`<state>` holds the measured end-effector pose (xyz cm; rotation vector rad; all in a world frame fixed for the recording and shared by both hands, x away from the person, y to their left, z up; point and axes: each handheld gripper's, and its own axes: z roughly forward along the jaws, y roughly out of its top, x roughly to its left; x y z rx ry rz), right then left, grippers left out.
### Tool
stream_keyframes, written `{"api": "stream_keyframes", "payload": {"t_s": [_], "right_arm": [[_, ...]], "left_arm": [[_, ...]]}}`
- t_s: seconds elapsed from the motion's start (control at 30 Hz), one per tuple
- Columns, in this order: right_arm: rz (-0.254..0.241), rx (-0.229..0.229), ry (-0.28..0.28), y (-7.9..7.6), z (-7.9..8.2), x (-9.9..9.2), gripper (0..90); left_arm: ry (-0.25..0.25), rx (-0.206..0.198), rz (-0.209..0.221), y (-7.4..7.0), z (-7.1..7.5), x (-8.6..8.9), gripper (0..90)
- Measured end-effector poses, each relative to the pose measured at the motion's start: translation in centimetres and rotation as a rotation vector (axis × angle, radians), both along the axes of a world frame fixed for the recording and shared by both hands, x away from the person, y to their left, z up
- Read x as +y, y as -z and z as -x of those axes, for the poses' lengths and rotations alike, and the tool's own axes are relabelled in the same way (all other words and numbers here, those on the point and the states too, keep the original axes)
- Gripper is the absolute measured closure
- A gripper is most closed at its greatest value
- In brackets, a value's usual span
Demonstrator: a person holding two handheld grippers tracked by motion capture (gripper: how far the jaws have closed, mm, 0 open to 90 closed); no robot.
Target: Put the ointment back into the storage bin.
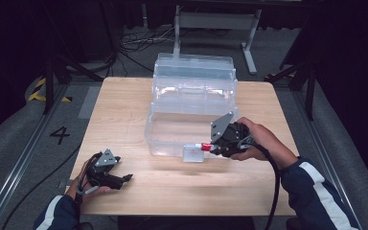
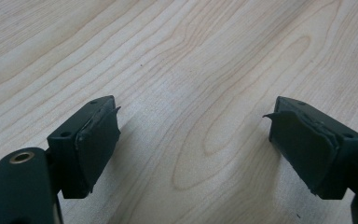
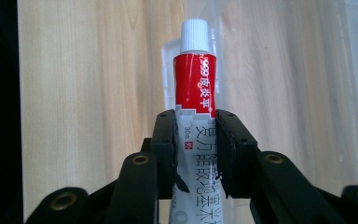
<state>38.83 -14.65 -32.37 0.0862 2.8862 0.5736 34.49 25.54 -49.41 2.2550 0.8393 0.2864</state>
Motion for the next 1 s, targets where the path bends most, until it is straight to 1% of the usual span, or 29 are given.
{"api": "stream_keyframes", "payload": {"t_s": [0.03, 0.07, 0.1, 0.17, 0.23, 0.3, 0.33, 0.37, 0.4, 0.47, 0.53, 0.6, 0.63, 0.67, 0.73, 0.8, 0.83, 1.0], "right_arm": [[-0.004, 0.001, 0.006, -0.1, -0.3, 0.0, 70.9], [-0.005, -0.008, 0.021, -0.1, -0.9, 0.0, 70.9], [0.003, -0.006, 0.027, -0.1, -1.1, 0.1, 70.9], [0.015, -0.005, 0.035, -0.1, -1.9, 0.1, 70.9], [0.031, -0.017, 0.032, -0.1, -2.5, 0.2, 70.9], [0.032, -0.019, 0.039, -0.1, -3.1, 0.3, 70.9], [0.032, -0.019, 0.039, -0.1, -3.1, 0.3, 70.9], [0.037, -0.016, 0.046, 0.0, -3.9, 0.5, 70.9], [0.037, -0.016, 0.046, 0.0, -3.9, 0.5, 70.9], [0.041, -0.017, 0.049, 0.0, -4.5, 0.6, 70.9], [0.034, -0.003, 0.052, 0.2, -5.3, 0.8, 70.9], [0.040, -0.001, 0.051, 0.3, -5.9, 0.9, 70.9], [0.040, -0.001, 0.051, 0.3, -5.9, 0.9, 70.9], [0.044, -0.006, 0.060, 0.5, -6.2, 0.9, 70.9], [0.049, 0.011, 0.073, 1.1, -7.1, 1.0, 70.9], [0.051, 0.013, 0.077, 1.4, -7.5, 0.9, 70.9], [0.060, 0.024, 0.079, 1.7, -7.8, 0.8, 70.9], [0.069, 0.028, 0.080, 2.4, -8.3, 0.6, 70.8]], "left_arm": [[0.001, 0.000, -0.001, 0.0, 0.0, 0.0, 16.0], [0.000, 0.000, 0.000, 0.0, 0.0, 0.0, 16.0], [0.000, 0.000, 0.000, 0.0, 0.0, 0.0, 16.0], [0.000, 0.000, 0.000, 0.0, 0.0, 0.0, 16.0], [0.000, 0.000, 0.000, 0.0, 0.0, 0.0, 16.0], [0.000, 0.000, 0.000, 0.0, 0.0, 0.0, 16.0], [0.000, 0.000, 0.000, 0.0, 0.0, 0.0, 16.0], [0.000, 0.000, -0.001, 0.0, 0.0, 0.0, 16.0], [0.000, 0.000, -0.001, 0.0, 0.0, 0.0, 16.0], [0.000, 0.000, 0.000, 0.0, 0.0, 0.0, 16.0], [0.000, 0.000, 0.000, 0.0, 0.0, 0.0, 16.0], [0.000, 0.000, 0.000, 0.0, 0.0, 0.0, 16.0], [0.000, 0.000, 0.000, 0.0, 0.0, 0.0, 16.0], [0.000, 0.000, 0.000, 0.0, 0.0, 0.0, 16.0], [0.000, 0.000, 0.000, 0.0, 0.0, 0.0, 16.0], [0.001, 0.000, -0.001, 0.0, 0.0, 0.0, 16.0], [0.000, 0.000, 0.000, 0.0, 0.0, 0.0, 16.0], [0.000, 0.000, 0.000, 0.0, 0.0, 0.0, 16.1]]}}
